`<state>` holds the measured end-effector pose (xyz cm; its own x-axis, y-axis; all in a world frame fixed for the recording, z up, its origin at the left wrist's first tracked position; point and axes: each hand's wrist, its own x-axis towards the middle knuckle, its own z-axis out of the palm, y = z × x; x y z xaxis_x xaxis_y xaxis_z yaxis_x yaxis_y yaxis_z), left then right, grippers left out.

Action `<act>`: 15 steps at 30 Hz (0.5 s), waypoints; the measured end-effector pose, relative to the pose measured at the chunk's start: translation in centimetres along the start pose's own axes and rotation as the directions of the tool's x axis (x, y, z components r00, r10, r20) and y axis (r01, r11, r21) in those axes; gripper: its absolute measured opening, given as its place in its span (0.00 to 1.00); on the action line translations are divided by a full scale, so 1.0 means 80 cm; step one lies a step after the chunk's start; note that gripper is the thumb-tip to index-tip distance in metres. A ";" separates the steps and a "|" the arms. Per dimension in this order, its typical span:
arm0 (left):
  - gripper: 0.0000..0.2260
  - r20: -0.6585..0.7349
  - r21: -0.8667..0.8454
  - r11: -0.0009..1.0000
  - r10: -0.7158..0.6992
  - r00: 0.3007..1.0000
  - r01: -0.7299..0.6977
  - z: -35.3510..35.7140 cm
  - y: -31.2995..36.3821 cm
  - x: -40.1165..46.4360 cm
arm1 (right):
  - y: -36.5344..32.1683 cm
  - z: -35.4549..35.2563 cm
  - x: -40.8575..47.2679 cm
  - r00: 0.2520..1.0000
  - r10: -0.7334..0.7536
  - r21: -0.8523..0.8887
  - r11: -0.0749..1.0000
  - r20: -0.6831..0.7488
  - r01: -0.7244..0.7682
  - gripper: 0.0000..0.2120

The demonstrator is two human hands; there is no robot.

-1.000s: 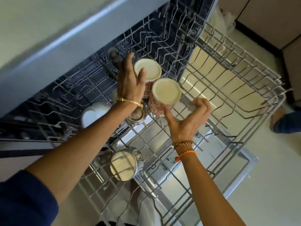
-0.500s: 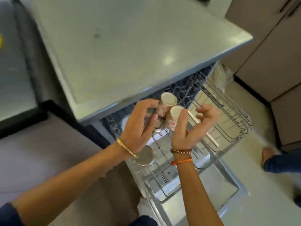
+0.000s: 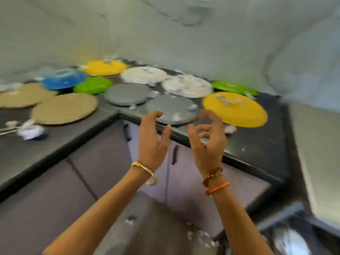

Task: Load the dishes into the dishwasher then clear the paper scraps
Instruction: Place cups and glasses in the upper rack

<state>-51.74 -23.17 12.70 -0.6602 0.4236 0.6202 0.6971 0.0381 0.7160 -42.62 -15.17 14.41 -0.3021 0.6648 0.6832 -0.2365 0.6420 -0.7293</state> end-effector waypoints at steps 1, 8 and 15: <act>0.21 -0.059 0.065 0.996 -0.054 0.997 0.058 -0.031 -0.019 0.006 | -0.003 0.037 -0.001 0.992 0.023 0.036 0.999 0.121 -0.028 0.12; 0.17 -0.435 0.468 0.735 -0.291 0.852 0.490 -0.227 -0.134 -0.003 | -0.016 0.244 -0.035 0.650 0.045 0.070 0.986 0.759 -0.150 0.18; 0.18 -0.580 0.656 0.268 -0.418 0.699 0.706 -0.347 -0.222 -0.047 | -0.045 0.416 -0.085 0.254 -0.096 0.106 0.994 0.962 -0.025 0.25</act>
<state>-69.41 -50.57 6.54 -0.9152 -0.2452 0.3197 -0.0953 0.9027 0.4196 -70.44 -34.67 11.15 -0.9427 -0.2608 0.2082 -0.3255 0.5808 -0.7462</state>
